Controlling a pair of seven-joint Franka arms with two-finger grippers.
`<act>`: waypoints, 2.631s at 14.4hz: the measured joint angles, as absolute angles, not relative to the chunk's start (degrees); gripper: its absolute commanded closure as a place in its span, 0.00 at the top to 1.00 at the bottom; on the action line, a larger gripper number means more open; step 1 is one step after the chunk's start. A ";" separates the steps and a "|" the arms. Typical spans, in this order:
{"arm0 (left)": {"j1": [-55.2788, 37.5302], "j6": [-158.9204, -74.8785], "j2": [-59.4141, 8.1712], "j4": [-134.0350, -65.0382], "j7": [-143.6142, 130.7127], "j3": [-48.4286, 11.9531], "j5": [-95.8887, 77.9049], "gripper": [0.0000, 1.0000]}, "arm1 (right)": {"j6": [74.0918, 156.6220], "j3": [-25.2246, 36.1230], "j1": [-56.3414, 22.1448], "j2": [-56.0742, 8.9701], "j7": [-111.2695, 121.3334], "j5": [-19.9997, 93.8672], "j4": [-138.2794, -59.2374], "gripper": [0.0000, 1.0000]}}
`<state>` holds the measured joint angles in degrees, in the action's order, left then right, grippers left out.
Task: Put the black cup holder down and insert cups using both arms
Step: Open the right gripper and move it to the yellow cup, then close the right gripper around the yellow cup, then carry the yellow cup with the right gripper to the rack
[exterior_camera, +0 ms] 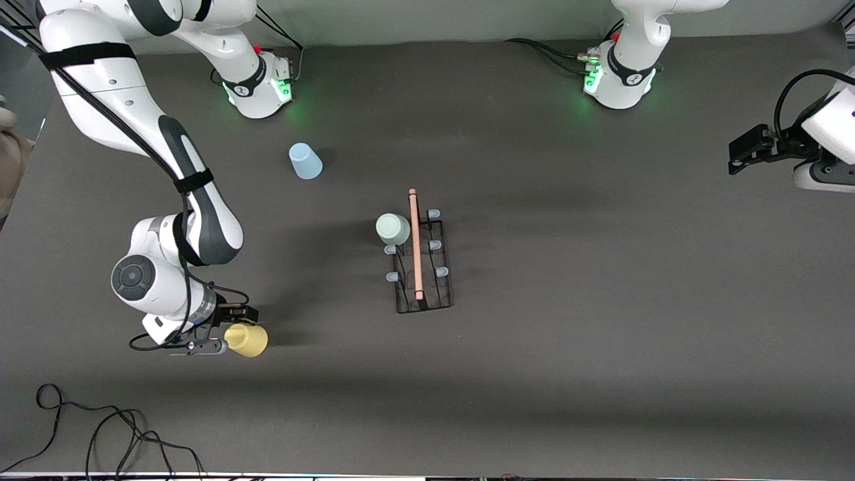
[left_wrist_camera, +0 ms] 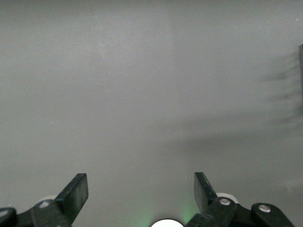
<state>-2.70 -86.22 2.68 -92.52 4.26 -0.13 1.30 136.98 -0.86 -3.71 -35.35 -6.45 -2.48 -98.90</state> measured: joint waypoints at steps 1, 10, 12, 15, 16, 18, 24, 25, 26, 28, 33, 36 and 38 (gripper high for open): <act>-2.70 -86.22 2.68 -92.52 4.26 -0.13 1.30 1.00 | 137.39 -0.91 -3.71 -35.41 -6.45 -2.26 -98.89 0.82; -2.71 -86.26 2.68 -92.52 4.26 -0.13 1.30 1.00 | 141.76 -1.28 -3.92 -37.98 -6.44 -2.13 -96.69 0.51; -2.71 -86.26 2.68 -92.52 4.26 -0.13 1.30 1.00 | 141.82 -1.28 -3.92 -37.95 -6.44 -2.13 -96.41 0.30; -2.70 -86.27 2.67 -92.54 4.26 -0.13 1.31 1.00 | 141.53 -1.40 -4.70 -36.88 -6.43 -2.12 -95.37 0.29; -2.70 -86.27 2.67 -92.54 4.26 -0.13 1.31 1.00 | 140.18 -1.46 -5.07 -35.62 -6.53 -1.95 -95.15 0.29; -2.71 -86.28 2.67 -92.55 4.26 -0.13 1.33 1.00 | 134.41 -3.03 -5.29 -30.89 -8.97 0.45 -95.26 0.29; -2.70 -86.32 2.67 -92.55 4.26 -0.13 1.34 1.00 | 127.62 -14.53 -6.52 -20.64 -34.58 1.93 -97.94 0.29; -2.70 -86.32 2.67 -92.54 4.26 -0.13 1.34 1.00 | 128.98 -15.28 -7.31 -20.97 -37.48 1.80 -98.42 0.29; -2.70 -86.32 2.67 -92.54 4.26 -0.13 1.34 1.00 | 130.42 -15.67 -8.33 -21.53 -40.35 1.43 -98.69 0.29; -2.70 -86.33 2.67 -92.55 4.26 -0.13 1.35 1.00 | 132.13 -16.07 -10.48 -22.74 -45.42 0.89 -98.88 0.29; -2.70 -86.34 2.67 -92.53 4.26 -0.13 1.35 1.00 | 133.12 -18.75 -13.51 -25.08 -56.65 -0.65 -96.32 0.29; -2.70 -86.34 2.67 -92.53 4.26 -0.13 1.35 1.00 | 134.31 -19.21 -13.85 -26.11 -58.54 -0.66 -94.94 0.29; -2.70 -86.34 2.67 -92.53 4.26 -0.13 1.35 1.00 | 135.50 -19.25 -14.43 -26.64 -59.45 -0.66 -94.86 0.29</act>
<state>-2.70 -86.34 2.67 -92.53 4.26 -0.13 1.35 135.50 -19.25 -14.43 -26.64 -59.45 -0.66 -94.86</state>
